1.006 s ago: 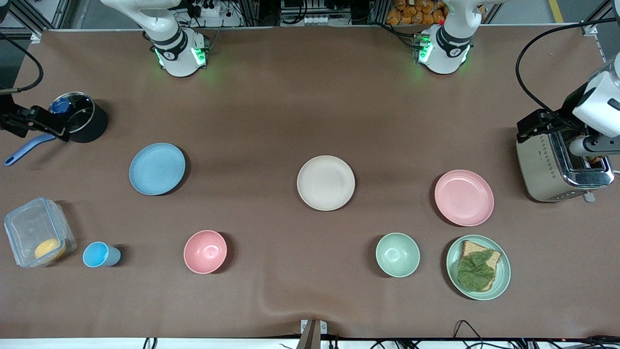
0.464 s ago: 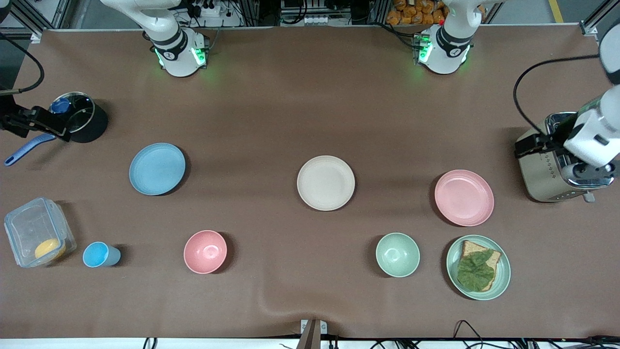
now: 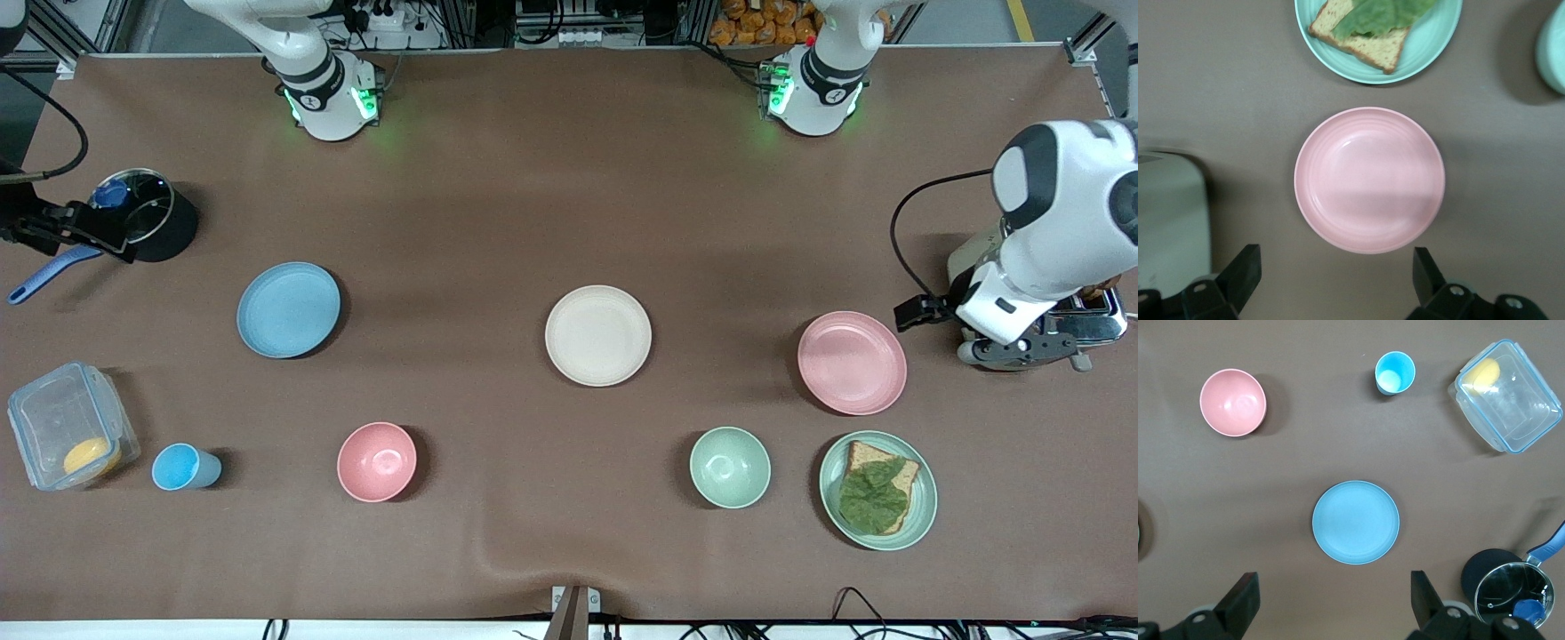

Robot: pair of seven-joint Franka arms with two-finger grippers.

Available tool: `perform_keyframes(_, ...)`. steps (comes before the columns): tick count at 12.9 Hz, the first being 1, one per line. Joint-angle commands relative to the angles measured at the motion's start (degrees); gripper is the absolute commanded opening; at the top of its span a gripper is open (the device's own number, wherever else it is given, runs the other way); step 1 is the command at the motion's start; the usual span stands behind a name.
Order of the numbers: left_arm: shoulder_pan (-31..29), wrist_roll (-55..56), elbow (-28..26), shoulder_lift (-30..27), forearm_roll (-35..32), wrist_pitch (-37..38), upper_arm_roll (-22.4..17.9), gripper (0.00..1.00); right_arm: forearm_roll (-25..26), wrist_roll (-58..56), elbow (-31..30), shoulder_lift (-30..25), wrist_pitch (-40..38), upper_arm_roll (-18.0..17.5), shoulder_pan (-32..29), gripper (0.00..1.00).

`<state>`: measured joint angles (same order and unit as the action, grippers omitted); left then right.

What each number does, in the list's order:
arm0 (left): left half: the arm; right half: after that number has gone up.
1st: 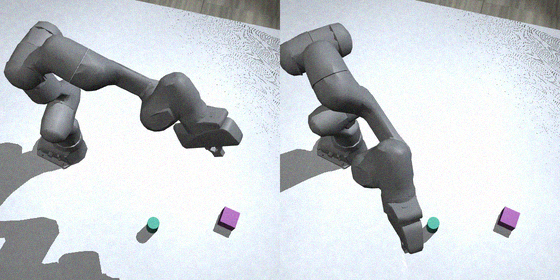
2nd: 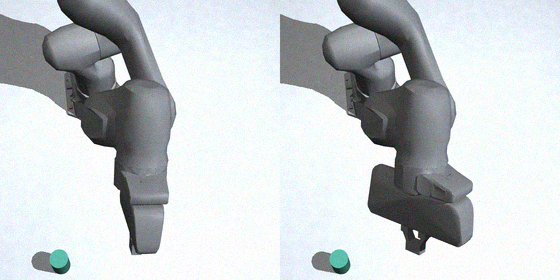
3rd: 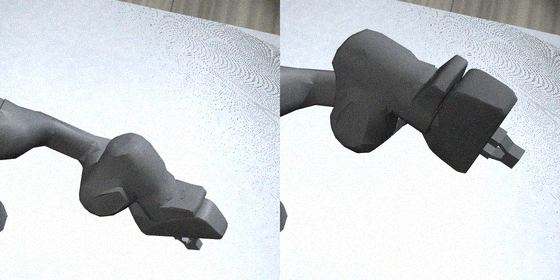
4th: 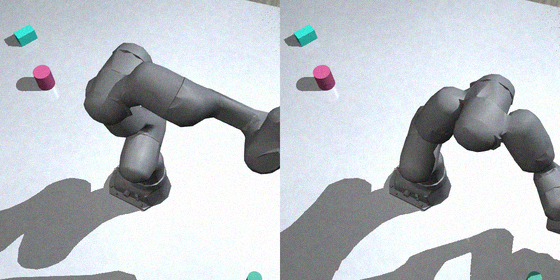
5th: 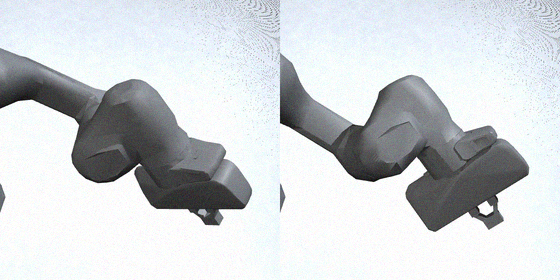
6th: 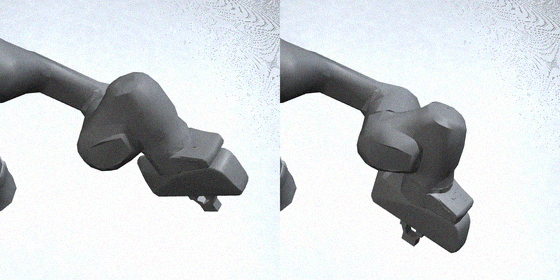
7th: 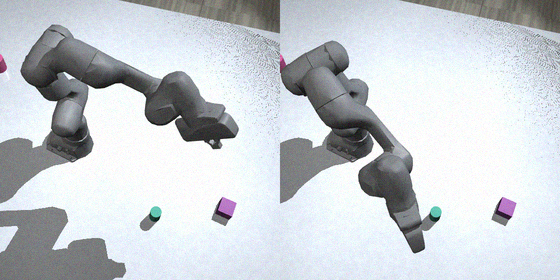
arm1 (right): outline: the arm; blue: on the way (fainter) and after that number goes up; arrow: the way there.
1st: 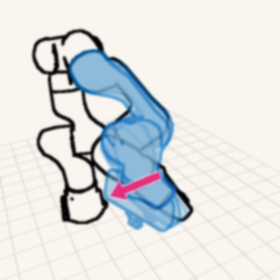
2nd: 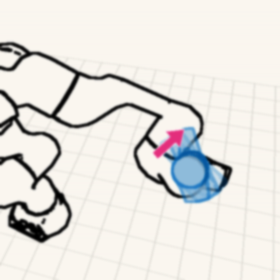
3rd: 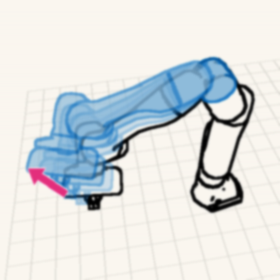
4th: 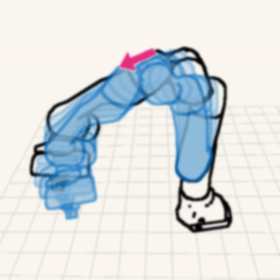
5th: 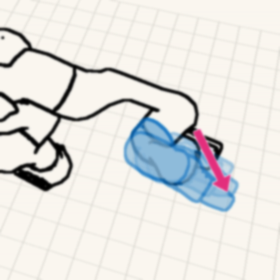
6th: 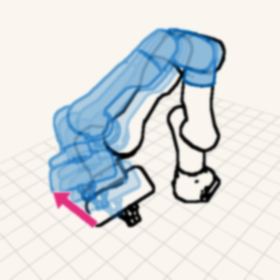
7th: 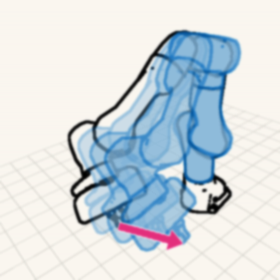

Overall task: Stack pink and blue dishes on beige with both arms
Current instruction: 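Reach the left gripper to the pink plate and grasp its rim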

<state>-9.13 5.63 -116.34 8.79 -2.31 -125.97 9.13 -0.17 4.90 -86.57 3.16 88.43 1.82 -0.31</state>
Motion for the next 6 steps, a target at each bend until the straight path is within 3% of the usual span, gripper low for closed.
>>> perform_keyframes(1, -2.2, -0.8, -6.4, 2.1, -0.8, -9.8, 0.3, 1.00, -0.7, 0.2, 0.0, 2.0, -2.0, 0.0, -1.8, 1.00)
perform_keyframes(6, -4.6, -1.1, -7.9, 10.0, -1.5, -19.7, 0.3, 1.00, -1.1, -0.5, -4.8, 3.6, -1.3, 0.0, -4.1, 1.00)
